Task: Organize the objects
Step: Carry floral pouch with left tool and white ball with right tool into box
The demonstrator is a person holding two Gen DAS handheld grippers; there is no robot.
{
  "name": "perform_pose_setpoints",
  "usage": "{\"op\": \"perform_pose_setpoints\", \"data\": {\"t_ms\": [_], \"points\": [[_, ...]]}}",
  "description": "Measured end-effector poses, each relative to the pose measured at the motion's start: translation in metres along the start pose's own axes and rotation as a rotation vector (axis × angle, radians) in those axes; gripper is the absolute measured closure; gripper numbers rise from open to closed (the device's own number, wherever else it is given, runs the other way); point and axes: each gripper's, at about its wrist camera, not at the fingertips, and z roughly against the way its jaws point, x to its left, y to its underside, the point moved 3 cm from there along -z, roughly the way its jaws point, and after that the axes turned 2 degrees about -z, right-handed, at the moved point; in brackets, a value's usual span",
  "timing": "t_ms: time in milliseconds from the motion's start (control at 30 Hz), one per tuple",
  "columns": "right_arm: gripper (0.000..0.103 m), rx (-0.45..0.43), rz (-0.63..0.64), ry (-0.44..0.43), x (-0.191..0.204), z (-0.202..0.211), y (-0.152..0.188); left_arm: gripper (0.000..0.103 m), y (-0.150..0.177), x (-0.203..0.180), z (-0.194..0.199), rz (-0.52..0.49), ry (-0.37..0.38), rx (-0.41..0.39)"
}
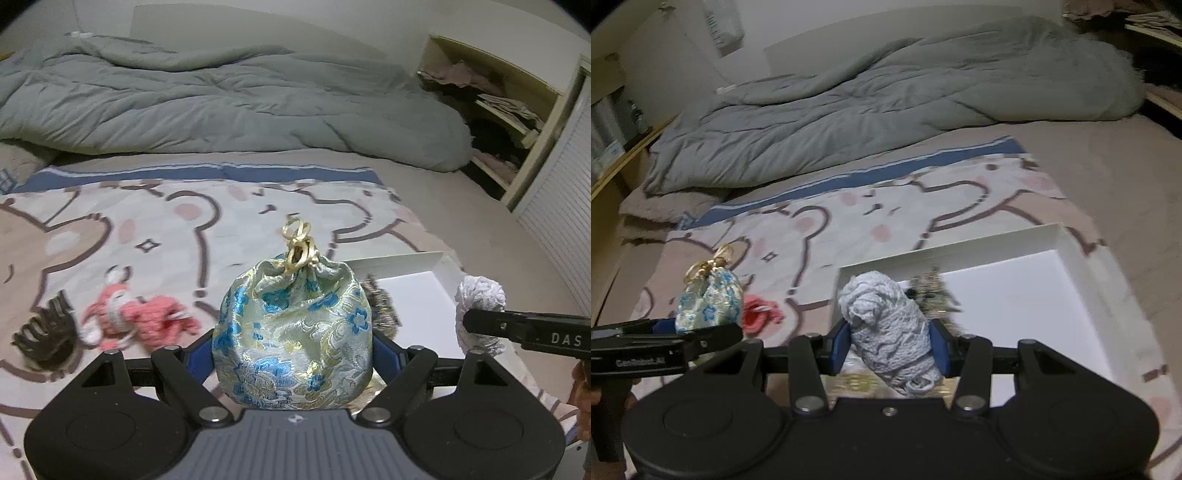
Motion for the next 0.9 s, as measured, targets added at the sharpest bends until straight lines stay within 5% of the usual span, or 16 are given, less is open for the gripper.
{"op": "perform_pose_setpoints", "data": {"t_ms": [433, 900], "points": [[0.056, -0.020, -0.080, 0.100, -0.067, 0.014, 0.005, 0.019, -0.003, -0.056, -0.023, 0.026, 0.164, 0.022], [0.056, -0.010, -0.162, 0.170, -0.120, 0.011, 0.009, 0.019, 0.005, -0.137, -0.068, -0.147, 0.302, 0.076]]}}
